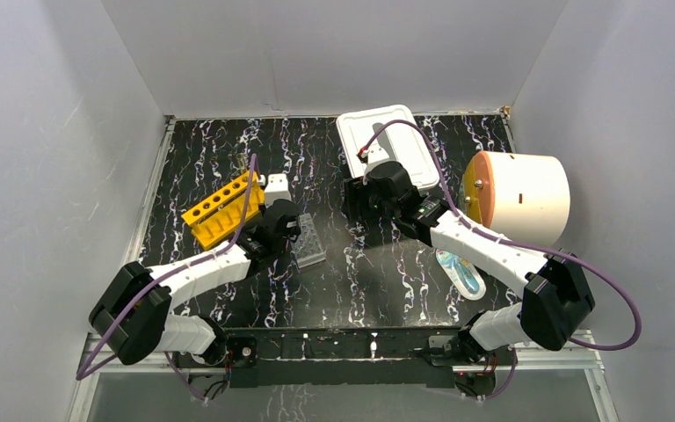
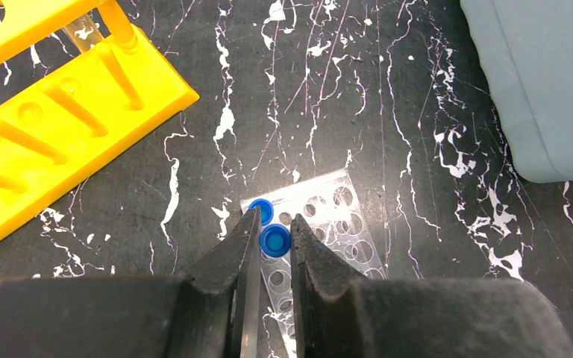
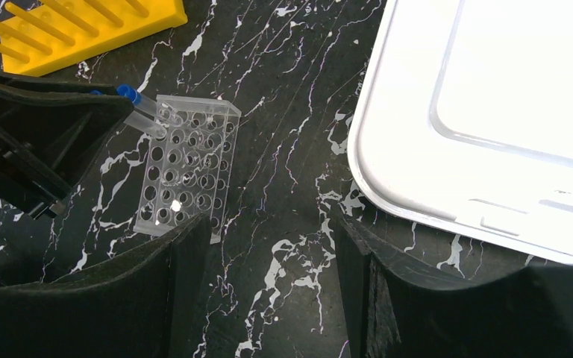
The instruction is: Organize the chemistry lab equipment
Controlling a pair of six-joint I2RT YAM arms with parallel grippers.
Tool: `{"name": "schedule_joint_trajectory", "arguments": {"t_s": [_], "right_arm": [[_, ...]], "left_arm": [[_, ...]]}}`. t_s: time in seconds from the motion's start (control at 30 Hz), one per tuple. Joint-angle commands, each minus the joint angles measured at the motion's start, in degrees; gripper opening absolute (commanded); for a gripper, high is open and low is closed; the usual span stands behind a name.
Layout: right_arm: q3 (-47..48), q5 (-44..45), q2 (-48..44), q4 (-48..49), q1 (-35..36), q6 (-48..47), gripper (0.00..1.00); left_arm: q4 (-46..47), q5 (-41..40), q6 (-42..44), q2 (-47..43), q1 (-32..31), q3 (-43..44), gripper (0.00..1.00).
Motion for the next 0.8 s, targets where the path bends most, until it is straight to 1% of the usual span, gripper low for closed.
{"name": "schedule_joint_trajectory", "arguments": {"t_s": [0.0,0.47,0.57,0.77], "right_arm": [[0.85,-0.19,-1.01,1.28,-0.42,0.26,0.7],[0.91,-0.37,-0.83,1.12,-0.69,0.35,0.7],[0.87,-0.4,-0.94,1.27,-0.73,0.35,0.7],[0.87,-0.72,-0.68,1.28,-0.85,0.39,0.7]], "left_arm": [[1.49,-1.88,-0.14,1.16,-0.34,-0.23,0.09],[-1.69,-2.62,0.36,0.93,-0.39,-0.15,0.08],[-2.24,-2.54,-0.21,0.48,-0.4,-0.07,0.07],[-3.72,-0.89,-0.74,0.17,-0.42,1.18,0.06]]}}
